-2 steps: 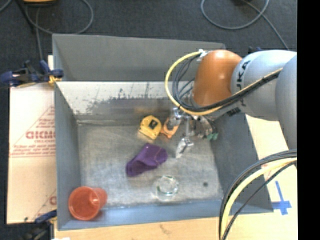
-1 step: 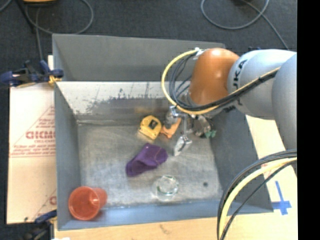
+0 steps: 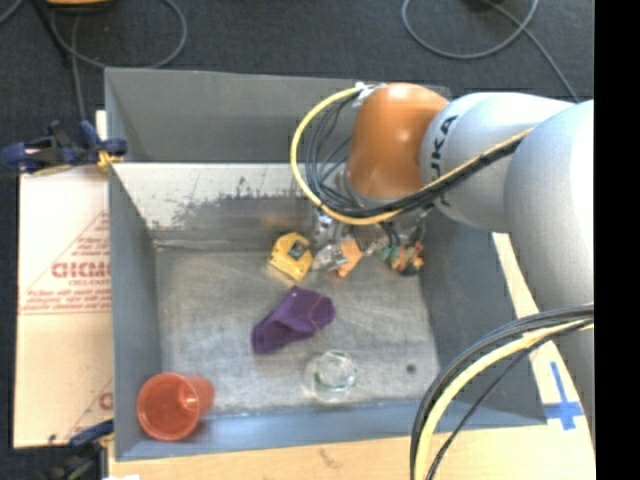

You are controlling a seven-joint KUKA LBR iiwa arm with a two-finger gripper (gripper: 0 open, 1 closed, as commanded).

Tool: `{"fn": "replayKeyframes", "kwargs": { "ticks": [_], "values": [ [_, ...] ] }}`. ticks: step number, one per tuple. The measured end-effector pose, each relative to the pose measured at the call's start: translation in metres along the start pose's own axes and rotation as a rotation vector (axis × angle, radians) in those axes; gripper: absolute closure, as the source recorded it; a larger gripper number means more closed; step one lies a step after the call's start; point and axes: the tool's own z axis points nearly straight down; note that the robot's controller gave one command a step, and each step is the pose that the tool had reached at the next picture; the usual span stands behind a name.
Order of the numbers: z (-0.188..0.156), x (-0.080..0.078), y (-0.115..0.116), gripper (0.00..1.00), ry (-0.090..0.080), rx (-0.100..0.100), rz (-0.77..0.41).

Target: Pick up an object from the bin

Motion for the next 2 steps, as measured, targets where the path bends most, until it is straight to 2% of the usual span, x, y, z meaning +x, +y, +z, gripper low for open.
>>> {"fn": "replayKeyframes", "kwargs": {
  "ticks": [1,2],
  "values": [
    [0.0,0.0,0.0,1.0,0.0,0.0,0.0],
    [-0.043,0.004,0.007,1.0,0.03,-0.013,-0.012]
  ]
}}
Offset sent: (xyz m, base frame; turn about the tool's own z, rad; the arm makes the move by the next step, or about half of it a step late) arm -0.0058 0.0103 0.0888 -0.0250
